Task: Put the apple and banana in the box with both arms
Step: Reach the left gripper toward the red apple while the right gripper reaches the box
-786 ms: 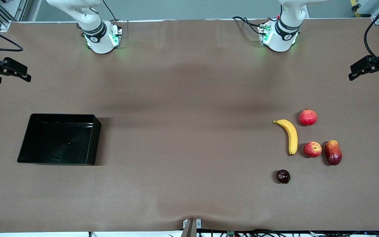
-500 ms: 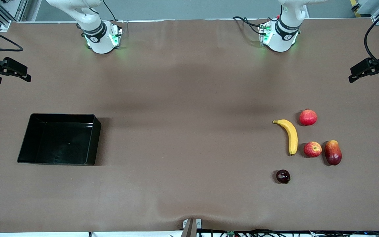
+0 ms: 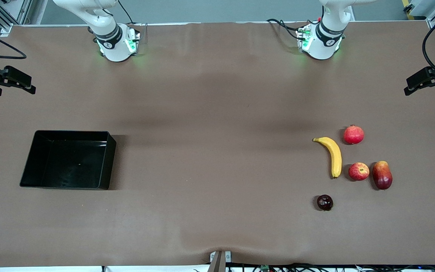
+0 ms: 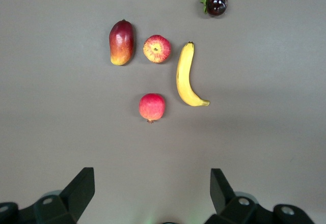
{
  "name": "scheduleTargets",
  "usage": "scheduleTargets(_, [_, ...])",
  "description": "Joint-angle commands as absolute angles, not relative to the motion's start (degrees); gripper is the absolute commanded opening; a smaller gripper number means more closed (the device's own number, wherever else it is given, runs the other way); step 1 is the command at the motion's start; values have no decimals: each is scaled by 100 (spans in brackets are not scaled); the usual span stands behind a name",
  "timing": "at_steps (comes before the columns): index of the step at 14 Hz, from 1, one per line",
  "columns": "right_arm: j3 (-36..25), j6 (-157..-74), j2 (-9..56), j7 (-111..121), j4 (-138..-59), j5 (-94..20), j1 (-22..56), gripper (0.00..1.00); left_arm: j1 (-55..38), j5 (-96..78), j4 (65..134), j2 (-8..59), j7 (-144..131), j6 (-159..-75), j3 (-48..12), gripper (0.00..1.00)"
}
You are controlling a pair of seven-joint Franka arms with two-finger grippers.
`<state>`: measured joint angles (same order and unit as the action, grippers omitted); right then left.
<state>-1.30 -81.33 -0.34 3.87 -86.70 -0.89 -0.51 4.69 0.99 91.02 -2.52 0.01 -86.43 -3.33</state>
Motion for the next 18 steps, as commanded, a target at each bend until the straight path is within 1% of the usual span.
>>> scheduleTargets(1, [-114, -8147, -35, 448, -8657, -79, -79, 100, 475, 132, 8982, -202, -18, -8508, -325, 100])
scheduleTargets(3, [-123, -8147, -26, 448, -8657, -79, -79, 100, 475, 132, 9000, -193, -18, -8508, -325, 100])
scheduleTargets(7, [-123, -8139, -9, 457, -8675, -79, -123, 100, 457, 141, 8974, 87, -26, -8551, -325, 100])
scheduleTargets(11, [-123, -8287, 385, 466, -8684, -79, -474, 100, 465, 194, 9009, 351, -44, -8780, -352, 100])
scheduleTargets(14, [-132, -8560, 807, 466, -8684, -27, -746, 100, 492, 246, 9122, 807, -53, -9314, -325, 100])
scheduleTargets(17, [-132, -8902, 1308, 527, -8718, -9, -1054, 100, 615, 246, 9429, 1361, -53, -10297, -343, 100])
scheduleTargets(18, [-132, -9182, 1431, 597, -8849, -17, -1142, 100, 607, 246, 9509, 1571, -61, -10666, -343, 100])
